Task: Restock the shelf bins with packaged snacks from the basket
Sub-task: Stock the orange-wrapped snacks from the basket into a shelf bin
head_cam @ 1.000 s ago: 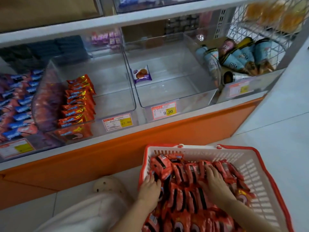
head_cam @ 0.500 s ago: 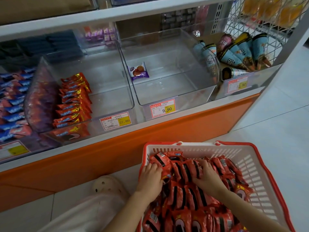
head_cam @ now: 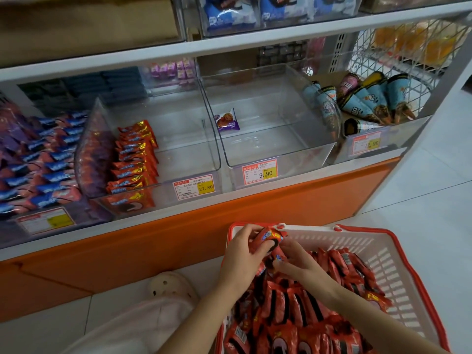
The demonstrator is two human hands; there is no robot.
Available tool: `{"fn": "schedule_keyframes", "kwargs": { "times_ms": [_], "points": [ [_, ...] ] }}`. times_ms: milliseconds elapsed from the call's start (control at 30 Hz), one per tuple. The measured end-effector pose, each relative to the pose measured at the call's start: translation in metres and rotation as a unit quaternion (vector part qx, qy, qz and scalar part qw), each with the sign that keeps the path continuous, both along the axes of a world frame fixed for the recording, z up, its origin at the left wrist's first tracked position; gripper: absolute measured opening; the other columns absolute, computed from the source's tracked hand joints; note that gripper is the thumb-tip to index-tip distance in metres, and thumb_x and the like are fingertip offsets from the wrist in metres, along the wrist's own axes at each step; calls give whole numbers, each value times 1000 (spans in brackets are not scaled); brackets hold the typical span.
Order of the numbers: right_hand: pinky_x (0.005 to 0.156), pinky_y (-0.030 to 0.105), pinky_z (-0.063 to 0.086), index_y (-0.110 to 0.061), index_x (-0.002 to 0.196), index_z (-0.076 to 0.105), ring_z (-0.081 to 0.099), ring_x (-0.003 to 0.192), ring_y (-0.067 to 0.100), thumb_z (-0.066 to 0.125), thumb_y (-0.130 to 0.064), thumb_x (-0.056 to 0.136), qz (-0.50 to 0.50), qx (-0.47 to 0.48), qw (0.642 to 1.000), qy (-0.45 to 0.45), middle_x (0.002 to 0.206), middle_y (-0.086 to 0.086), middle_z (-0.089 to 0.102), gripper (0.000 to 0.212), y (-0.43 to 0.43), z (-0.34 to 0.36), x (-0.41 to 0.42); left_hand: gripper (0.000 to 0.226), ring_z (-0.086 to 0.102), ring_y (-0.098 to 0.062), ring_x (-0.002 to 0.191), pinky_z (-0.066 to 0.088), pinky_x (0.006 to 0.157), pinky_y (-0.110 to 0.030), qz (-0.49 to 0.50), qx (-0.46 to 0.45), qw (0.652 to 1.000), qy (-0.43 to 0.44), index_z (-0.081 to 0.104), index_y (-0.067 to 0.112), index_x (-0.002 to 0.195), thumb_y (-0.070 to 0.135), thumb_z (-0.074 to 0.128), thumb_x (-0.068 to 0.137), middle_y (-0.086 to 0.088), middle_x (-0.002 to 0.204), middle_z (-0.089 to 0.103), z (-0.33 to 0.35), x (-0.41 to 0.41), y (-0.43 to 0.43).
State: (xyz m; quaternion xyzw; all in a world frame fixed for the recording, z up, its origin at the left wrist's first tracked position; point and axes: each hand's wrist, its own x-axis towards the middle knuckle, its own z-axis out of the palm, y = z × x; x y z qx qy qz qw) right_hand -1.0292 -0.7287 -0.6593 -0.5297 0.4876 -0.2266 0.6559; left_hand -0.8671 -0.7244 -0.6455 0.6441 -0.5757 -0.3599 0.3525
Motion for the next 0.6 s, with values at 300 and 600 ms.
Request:
{"fn": "schedule_keyframes", "kwargs": {
  "times_ms": [300, 600],
  "points": [
    [76, 21, 54, -17, 106, 61, 70, 87, 16, 65, -6, 86, -76, -40, 996, -6, 95, 6, 73, 23, -13, 45, 5, 26, 64, -8, 95, 50, 83, -20, 75, -45, 990, 113, 61, 31, 94, 20, 77, 77, 13, 95, 67, 41, 40, 1],
    [64, 21, 54, -10, 109, 58, 70, 80, 15, 64, -8, 84, -37, -79, 994, -66, 92, 5, 73, 26, -33, 107, 46, 35, 57, 2, 92, 39, 73, -1, 110, -177, 977, -52, 55, 34, 99, 11, 73, 80, 14, 101, 60, 100, 117, 5]
  ]
}}
